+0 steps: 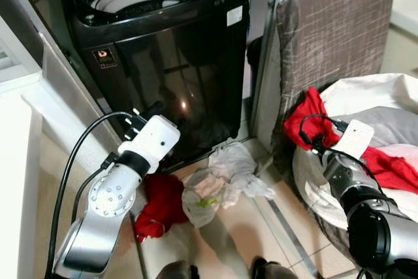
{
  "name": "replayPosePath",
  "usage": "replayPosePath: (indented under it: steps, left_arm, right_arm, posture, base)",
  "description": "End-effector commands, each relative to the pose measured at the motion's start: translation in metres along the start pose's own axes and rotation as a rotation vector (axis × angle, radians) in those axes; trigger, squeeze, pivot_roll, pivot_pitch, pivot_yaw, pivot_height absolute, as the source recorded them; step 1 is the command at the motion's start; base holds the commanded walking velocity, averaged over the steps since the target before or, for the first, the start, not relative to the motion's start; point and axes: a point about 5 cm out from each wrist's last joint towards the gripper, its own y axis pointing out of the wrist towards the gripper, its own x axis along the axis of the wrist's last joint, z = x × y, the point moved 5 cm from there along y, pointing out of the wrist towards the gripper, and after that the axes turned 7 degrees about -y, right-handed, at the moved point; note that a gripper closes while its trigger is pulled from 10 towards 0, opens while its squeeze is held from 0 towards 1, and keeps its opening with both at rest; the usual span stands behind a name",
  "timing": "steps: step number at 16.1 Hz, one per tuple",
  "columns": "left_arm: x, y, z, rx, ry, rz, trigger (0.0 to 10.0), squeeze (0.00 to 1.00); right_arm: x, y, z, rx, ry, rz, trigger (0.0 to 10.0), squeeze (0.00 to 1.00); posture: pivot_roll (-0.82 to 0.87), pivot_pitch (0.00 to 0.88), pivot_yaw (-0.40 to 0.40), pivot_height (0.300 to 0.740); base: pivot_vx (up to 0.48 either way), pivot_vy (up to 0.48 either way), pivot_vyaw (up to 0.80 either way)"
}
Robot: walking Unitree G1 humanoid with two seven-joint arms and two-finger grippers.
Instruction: Clothes washing
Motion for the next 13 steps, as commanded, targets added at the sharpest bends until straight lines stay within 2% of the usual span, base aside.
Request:
replayPosePath:
  steps: [1, 4, 6, 8, 10, 13]
  left_arm:
    - [0.001, -0.004, 0.005, 0.004, 0.018, 0.007, 10.0, 0.00]
    - [0.006, -0.002, 0.003, -0.009, 0.023, 0.005, 10.0, 0.00]
    - [0.009, 0.000, 0.000, -0.012, 0.018, -0.003, 10.0, 0.00]
    - [0.010, 0.001, -0.002, -0.017, 0.016, -0.005, 10.0, 0.00]
    - [0.012, 0.000, -0.003, -0.026, 0.020, -0.008, 10.0, 0.00]
    - [0.013, 0.003, -0.004, -0.031, 0.024, -0.014, 10.0, 0.00]
  right_arm:
    - [-0.029, -0.002, -0.005, -0.013, 0.015, 0.097, 0.0, 0.00]
    - [-0.021, -0.002, 0.001, 0.016, -0.030, 0.062, 0.0, 0.00]
    - [-0.021, -0.001, -0.001, 0.014, -0.049, 0.054, 0.0, 0.00]
    - [-0.027, -0.002, -0.005, 0.003, -0.030, 0.068, 0.0, 0.00]
    - [-0.032, -0.003, 0.002, 0.030, 0.002, 0.085, 0.0, 0.00]
    - [-0.032, -0.004, 0.012, 0.071, 0.000, 0.079, 0.0, 0.00]
  posture:
    - [0.21, 0.215, 0.121, 0.740]
    - [0.19, 0.212, 0.111, 0.740]
    - [0.18, 0.218, 0.109, 0.740]
    - [0.17, 0.232, 0.112, 0.740]
    - [0.18, 0.236, 0.118, 0.740]
    - [0.16, 0.232, 0.118, 0.740]
  base:
    - [0.000, 0.000, 0.00]
    - [0.000, 0.000, 0.00]
    - [0.000, 0.000, 0.00]
    - [0.000, 0.000, 0.00]
    - [0.000, 0.000, 0.00]
    - [0.000, 0.000, 0.00]
